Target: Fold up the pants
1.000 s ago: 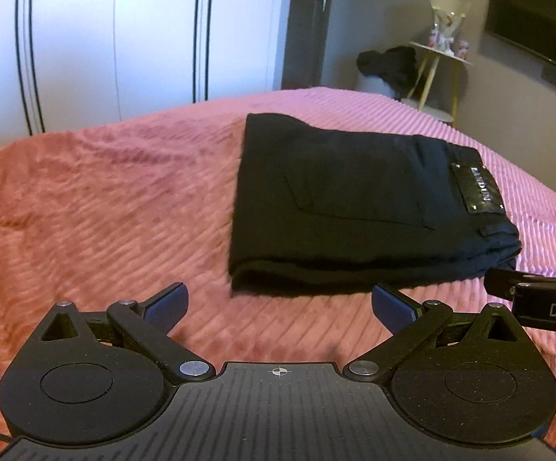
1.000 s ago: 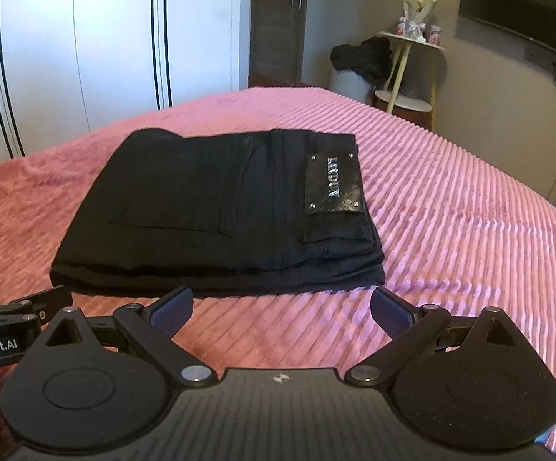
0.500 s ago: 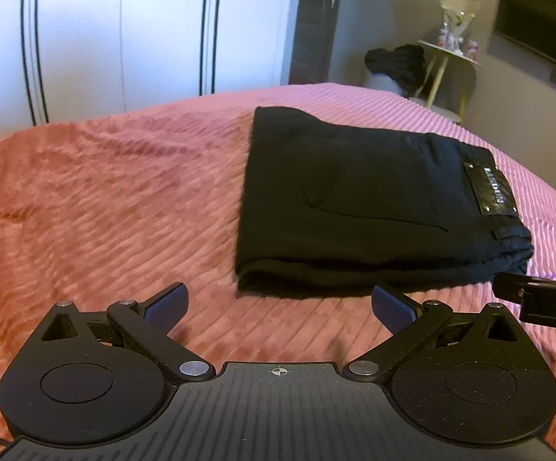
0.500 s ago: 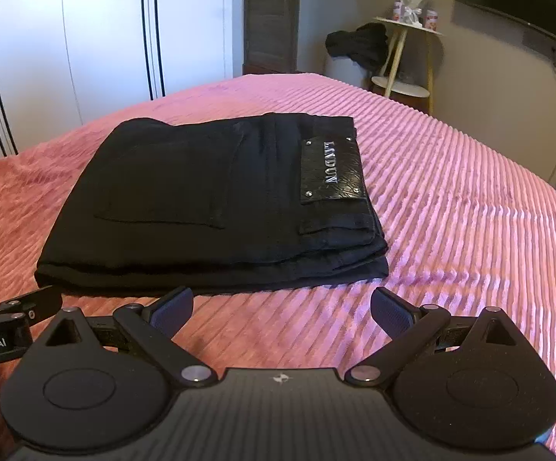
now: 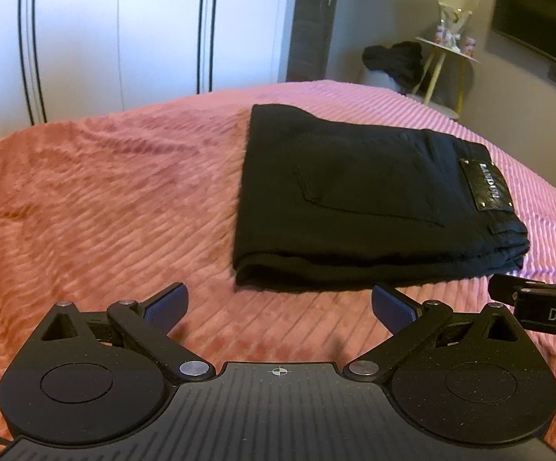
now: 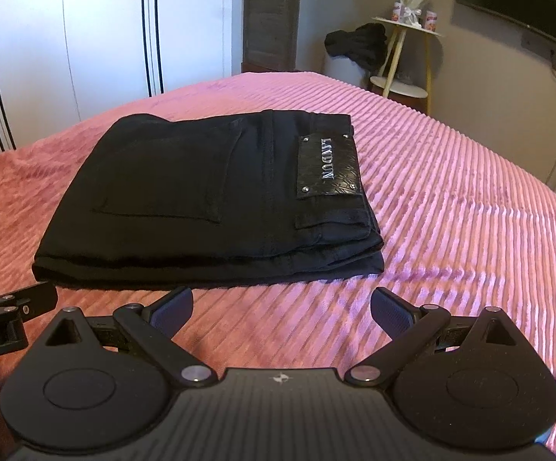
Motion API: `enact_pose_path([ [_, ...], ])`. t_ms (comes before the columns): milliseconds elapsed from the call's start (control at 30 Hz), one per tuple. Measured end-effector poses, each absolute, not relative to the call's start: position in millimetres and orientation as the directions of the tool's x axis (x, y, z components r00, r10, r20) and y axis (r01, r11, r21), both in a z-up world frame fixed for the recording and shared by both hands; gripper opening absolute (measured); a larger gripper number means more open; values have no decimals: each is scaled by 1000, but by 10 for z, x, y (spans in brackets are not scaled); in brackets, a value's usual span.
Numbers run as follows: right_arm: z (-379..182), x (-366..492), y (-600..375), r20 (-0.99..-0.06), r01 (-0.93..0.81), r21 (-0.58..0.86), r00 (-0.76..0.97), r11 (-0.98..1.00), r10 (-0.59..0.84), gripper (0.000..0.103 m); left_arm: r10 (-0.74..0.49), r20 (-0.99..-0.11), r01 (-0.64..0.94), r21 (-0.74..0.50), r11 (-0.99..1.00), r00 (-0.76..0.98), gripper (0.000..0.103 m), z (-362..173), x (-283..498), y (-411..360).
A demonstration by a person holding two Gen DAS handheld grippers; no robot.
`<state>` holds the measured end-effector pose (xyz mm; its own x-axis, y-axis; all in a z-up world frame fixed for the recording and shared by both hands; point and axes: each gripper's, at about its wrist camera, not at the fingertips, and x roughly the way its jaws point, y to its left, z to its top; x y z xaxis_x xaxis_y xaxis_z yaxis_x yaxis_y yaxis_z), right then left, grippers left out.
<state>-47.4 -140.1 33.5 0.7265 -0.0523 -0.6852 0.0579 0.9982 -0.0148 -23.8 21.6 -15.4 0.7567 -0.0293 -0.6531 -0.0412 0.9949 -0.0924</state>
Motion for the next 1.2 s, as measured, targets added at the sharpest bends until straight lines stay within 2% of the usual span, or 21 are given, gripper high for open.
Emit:
enact_pose_path([
  [1200,315,-481,-1387,-687,54,-23,724,998,-55,99,-35,-657,-44,-104,994,753,103,-137,-254,224],
])
